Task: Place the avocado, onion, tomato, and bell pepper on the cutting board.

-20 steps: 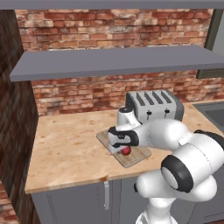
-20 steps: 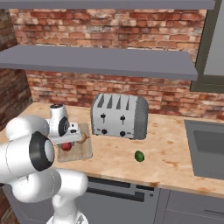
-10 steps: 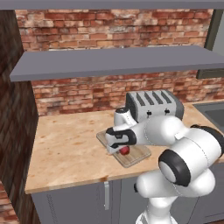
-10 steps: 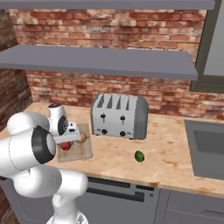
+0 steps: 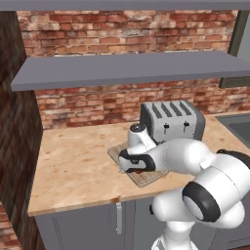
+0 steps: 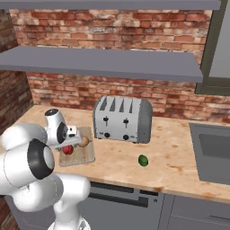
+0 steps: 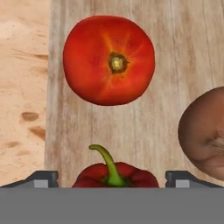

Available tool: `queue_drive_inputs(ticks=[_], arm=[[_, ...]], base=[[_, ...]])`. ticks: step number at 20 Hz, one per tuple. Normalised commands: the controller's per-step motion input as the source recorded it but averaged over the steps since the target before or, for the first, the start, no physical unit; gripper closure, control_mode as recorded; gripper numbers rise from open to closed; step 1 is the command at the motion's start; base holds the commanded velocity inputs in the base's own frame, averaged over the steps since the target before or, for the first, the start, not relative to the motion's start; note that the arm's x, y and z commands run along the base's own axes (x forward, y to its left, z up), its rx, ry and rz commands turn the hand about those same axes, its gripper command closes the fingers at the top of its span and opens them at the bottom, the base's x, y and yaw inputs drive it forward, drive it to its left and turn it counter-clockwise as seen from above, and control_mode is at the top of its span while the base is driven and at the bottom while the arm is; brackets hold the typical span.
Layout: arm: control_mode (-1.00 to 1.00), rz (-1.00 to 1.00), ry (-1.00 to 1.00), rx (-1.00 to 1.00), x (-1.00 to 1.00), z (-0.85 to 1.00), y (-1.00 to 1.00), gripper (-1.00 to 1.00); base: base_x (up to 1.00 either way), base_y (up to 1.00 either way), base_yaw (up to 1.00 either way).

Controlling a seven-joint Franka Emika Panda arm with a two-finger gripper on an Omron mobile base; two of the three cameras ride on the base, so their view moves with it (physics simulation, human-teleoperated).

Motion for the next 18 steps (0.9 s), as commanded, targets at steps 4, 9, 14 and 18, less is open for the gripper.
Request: queue_drive_inputs(ticks=[4,9,14,18], arm=[[-1.00,0.00,-0.11,0.00,0.00,0.26,0.00,-1.00],[-1.00,0.00,-0.12,0.00,-0.12,0.82,-0.14,-1.00],[-1.00,0.00,-0.05,0.00,-0.34,0.88,-0.24,-1.00],[-1.00,0.00,-0.10,0.00,-0.68,0.61,-0.34,-1.00]], base=[[0.00,0.00,0.00],[0.00,0.00,0.00],[0.00,0.00,0.00],[0.00,0.00,0.00]])
